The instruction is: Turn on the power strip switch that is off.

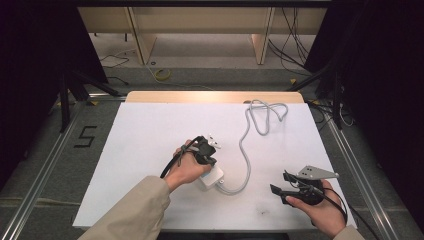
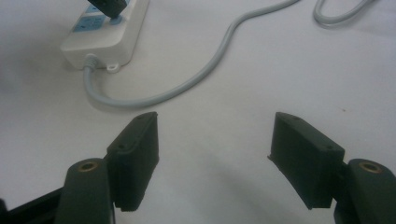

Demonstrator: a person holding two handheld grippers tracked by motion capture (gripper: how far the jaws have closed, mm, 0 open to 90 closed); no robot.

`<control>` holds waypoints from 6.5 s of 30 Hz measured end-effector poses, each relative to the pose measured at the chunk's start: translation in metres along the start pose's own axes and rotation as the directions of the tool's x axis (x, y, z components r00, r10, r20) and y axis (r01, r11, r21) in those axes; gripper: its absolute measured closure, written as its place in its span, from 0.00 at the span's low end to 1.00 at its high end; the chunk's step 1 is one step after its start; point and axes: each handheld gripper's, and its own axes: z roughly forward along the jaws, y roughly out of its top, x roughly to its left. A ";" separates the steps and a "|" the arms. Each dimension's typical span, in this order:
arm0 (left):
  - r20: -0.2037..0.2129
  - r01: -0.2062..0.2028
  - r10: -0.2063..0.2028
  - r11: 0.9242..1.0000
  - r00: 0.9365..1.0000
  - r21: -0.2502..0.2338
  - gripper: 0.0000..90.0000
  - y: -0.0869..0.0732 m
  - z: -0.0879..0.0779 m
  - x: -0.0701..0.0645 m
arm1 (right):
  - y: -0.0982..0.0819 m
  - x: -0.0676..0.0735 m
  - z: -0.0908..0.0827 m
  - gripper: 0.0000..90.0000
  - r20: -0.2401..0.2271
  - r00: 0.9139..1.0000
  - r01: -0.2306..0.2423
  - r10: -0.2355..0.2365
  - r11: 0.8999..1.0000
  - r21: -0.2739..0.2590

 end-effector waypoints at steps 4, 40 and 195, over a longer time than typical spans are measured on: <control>-0.015 -0.001 0.001 1.000 1.000 0.016 1.00 0.002 0.000 -0.002 | 0.000 0.000 0.000 0.36 0.000 1.000 0.000 0.000 1.000 0.001; -0.058 -0.033 0.039 0.994 0.998 0.101 1.00 0.009 0.003 -0.007 | 0.000 0.001 0.000 0.36 -0.004 1.000 0.001 -0.001 1.000 0.004; -0.105 0.037 -0.076 0.941 0.992 -0.335 0.20 -0.120 -0.095 0.028 | 0.003 0.000 -0.002 0.35 -0.017 1.000 0.007 -0.007 1.000 -0.025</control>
